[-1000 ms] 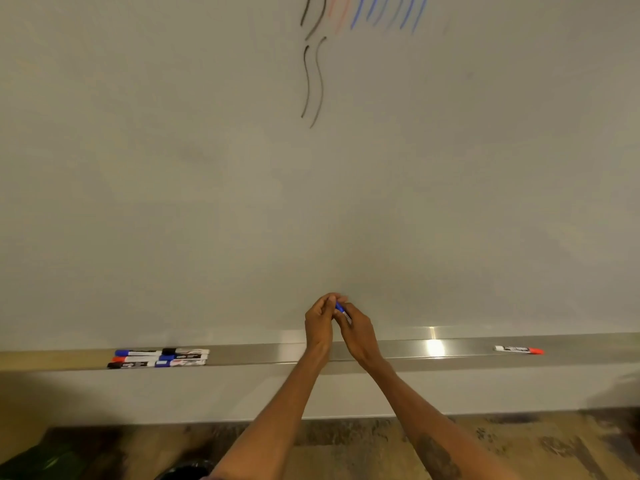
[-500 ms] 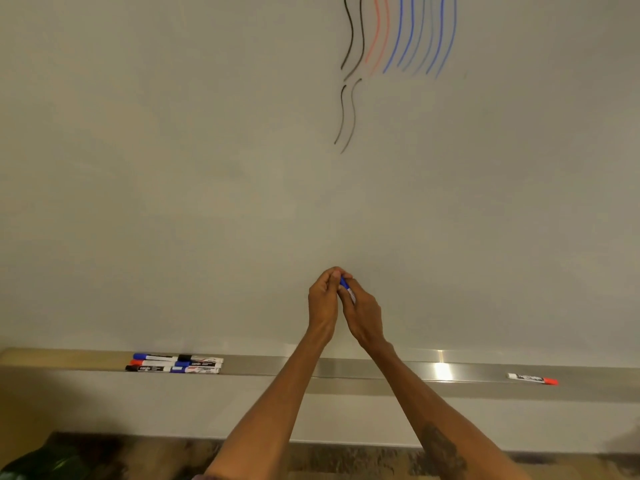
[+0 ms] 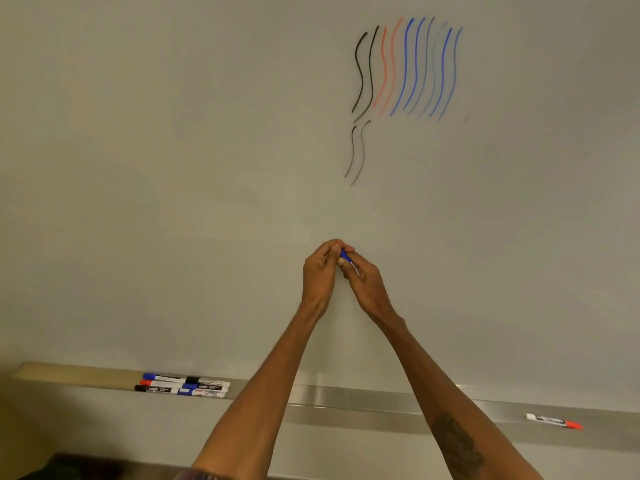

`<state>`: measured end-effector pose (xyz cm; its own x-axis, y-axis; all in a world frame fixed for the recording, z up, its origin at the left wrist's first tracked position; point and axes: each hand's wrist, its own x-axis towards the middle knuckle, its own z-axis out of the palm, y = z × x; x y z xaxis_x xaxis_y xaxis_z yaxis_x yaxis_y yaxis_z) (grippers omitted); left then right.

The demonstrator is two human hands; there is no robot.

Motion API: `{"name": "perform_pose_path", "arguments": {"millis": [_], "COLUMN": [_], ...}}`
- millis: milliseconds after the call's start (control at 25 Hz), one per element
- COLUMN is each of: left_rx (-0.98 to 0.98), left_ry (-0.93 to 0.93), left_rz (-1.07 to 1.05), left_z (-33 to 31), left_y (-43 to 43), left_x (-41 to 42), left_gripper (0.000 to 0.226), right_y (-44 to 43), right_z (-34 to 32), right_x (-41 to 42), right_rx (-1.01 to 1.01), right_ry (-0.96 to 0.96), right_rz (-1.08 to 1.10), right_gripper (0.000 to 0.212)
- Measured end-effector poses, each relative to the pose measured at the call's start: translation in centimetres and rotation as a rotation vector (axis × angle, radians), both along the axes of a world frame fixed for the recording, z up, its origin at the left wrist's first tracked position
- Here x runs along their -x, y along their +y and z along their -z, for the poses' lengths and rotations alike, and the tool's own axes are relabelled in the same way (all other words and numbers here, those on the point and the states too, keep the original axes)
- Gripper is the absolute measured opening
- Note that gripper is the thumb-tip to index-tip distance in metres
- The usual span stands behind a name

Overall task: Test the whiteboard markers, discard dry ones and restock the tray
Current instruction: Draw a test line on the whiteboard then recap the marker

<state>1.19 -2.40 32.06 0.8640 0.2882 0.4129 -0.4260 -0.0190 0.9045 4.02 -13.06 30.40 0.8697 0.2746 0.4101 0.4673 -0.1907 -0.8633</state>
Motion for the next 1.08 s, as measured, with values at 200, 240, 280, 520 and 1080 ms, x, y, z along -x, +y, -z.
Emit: {"name": "perform_pose_path", "arguments": {"millis": [200, 240, 280, 520, 1080], "left_rx": [0.112, 0.123, 0.123, 0.022, -0.291], "left_ry": [-0.082, -0.114, -0.149, -0.395, -0.542], "left_rz": [0.000, 0.001, -0.003, -0.225, -0.479], "left_z": [-3.2, -4.2, -5.2, -11.6, -17.1], "left_y": [1.3, 1.5, 1.6, 2.3, 3.0], "left_x": [-0.3, -0.3, -0.2, -0.1, -7.3], "left_gripper": [0.026, 0.026, 0.026, 0.023, 0.045], "right_y": [0.5, 0.7, 1.0, 1.2, -2.1], "right_z": [-2.6, -3.2, -3.9, -9.8, -14.7], "right_x": [0.9, 1.1, 1.3, 2.0, 0.3], "right_rx": [-0.089, -0.118, -0.153, -0.389, -0.723], "right_ry": [0.003, 0.012, 0.019, -0.049, -0.142], "right_rz": [-0.168, -0.186, -0.189, -0.190, -0.210], "right_gripper": [0.027, 0.027, 0.028, 0.052, 0.033]}}
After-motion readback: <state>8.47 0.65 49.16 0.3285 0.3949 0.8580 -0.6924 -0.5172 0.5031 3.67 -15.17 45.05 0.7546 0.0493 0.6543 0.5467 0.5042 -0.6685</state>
